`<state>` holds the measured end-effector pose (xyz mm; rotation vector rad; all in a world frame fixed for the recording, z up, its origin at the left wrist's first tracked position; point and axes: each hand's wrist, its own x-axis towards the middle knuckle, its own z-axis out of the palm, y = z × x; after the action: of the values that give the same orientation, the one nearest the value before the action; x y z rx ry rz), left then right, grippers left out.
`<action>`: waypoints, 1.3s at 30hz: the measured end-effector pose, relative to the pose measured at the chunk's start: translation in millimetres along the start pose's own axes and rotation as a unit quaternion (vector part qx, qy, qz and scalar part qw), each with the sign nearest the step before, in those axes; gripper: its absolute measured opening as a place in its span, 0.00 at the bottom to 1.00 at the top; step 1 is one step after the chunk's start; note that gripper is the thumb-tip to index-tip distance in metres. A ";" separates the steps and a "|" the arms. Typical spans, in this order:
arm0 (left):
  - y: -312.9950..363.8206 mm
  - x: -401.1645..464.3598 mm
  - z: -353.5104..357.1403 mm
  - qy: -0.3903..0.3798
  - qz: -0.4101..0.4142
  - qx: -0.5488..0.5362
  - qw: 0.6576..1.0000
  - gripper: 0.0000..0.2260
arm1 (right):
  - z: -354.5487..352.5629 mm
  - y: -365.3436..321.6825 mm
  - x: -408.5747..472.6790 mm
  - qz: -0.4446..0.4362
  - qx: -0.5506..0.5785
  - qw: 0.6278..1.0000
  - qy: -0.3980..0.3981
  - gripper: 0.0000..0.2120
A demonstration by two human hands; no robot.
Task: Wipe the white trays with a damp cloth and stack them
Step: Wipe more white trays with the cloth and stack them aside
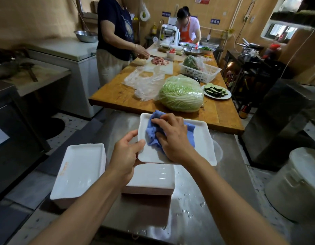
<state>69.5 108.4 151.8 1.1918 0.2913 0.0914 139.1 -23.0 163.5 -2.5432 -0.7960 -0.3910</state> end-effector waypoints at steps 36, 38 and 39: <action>1.8 39.9 -26.0 0.018 -0.021 0.193 0.981 0.08 | -40.0 53.9 -85.7 -0.152 -0.015 0.980 0.130 0.06; -0.4 43.2 -22.2 0.021 0.031 0.400 0.916 0.16 | -44.6 50.7 -81.4 -0.137 -0.024 0.984 0.112 0.11; -1.4 40.2 -18.8 0.009 0.067 0.506 0.860 0.24 | -47.2 48.3 -78.9 -0.134 -0.035 0.986 0.097 0.09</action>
<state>102.8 133.7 137.1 2.2665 0.2740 0.0700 98.9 -118.6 157.6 -2.4170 -1.0660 -0.7530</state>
